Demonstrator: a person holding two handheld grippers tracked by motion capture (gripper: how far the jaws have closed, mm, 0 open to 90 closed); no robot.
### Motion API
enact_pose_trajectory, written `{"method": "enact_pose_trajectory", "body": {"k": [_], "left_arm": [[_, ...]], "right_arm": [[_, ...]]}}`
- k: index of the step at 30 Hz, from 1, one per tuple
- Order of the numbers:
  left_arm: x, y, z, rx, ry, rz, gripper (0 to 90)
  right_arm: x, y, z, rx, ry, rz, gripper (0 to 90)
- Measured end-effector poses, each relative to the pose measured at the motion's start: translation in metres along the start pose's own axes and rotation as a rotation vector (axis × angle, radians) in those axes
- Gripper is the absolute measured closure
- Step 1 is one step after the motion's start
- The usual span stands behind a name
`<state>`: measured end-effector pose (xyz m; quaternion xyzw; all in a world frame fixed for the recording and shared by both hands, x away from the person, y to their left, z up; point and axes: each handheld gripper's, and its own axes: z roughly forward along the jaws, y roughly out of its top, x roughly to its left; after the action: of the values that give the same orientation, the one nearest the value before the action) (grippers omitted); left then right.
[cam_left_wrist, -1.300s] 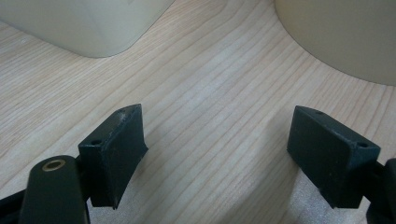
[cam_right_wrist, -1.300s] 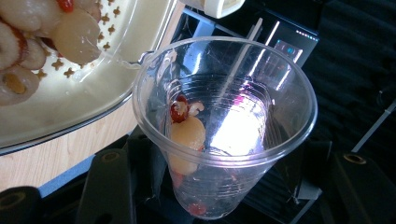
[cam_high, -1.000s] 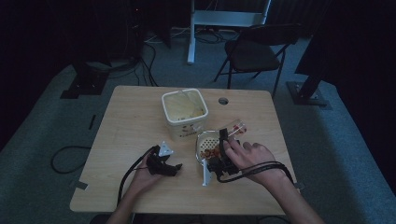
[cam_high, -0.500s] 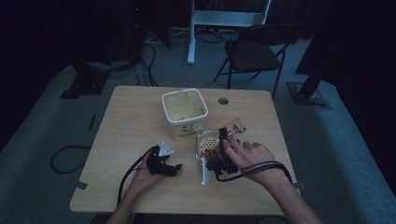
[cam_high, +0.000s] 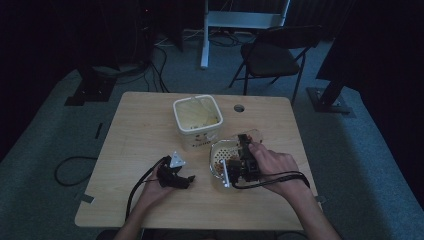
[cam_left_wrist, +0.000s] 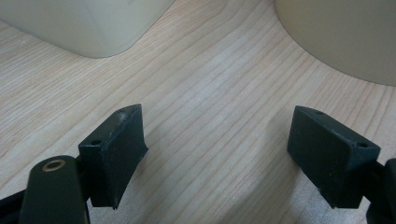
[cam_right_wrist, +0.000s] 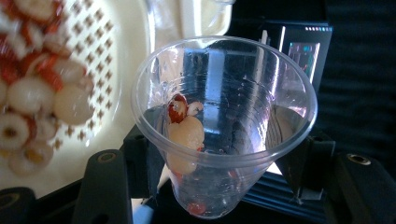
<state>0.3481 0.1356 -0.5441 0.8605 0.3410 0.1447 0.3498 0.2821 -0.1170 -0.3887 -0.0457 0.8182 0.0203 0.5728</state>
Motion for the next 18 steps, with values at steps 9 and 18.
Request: {"method": "enact_pose_trajectory", "body": {"k": [9,18], "left_arm": [[0.0,0.0,0.0,0.004,-0.002,0.005,19.8],[0.0,0.0,0.0,0.004,-0.001,0.006,19.7]], "right_arm": [[-0.029,-0.04,-0.002,-0.245,0.142,0.612,38.5],[-0.045,-0.08,0.017,-0.442,0.32,1.033,37.5]]}}
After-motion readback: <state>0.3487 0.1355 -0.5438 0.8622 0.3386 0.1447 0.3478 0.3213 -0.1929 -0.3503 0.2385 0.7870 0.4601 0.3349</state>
